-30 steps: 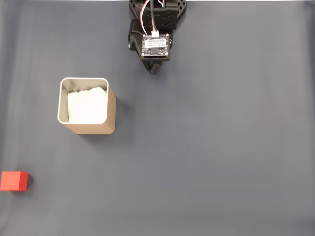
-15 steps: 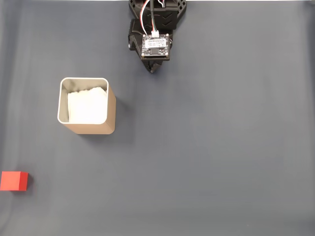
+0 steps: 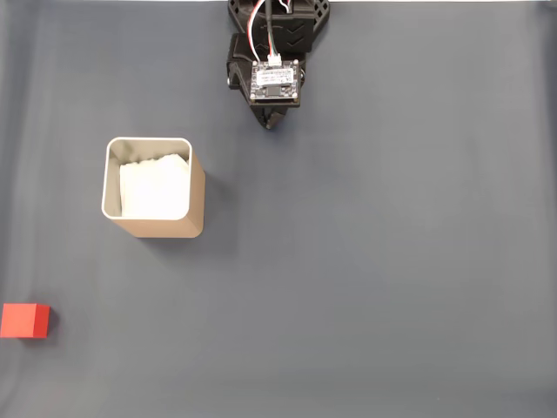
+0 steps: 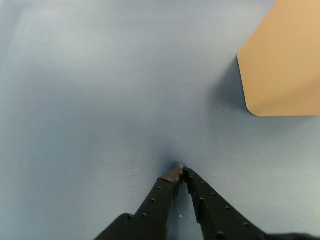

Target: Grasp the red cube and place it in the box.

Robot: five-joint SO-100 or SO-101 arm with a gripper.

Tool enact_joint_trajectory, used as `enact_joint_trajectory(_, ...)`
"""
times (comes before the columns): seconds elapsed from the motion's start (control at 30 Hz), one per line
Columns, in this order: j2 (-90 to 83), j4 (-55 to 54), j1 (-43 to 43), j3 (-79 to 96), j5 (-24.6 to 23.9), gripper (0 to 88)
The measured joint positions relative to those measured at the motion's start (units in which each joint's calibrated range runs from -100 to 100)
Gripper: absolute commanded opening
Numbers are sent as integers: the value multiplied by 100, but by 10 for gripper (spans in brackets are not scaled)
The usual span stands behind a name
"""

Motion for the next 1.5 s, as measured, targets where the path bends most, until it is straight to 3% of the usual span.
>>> enact_joint_trajectory(1.23,18,0,-38,0,44,2)
enact_joint_trajectory(1.5,36,-1487,-60,0,-151,1)
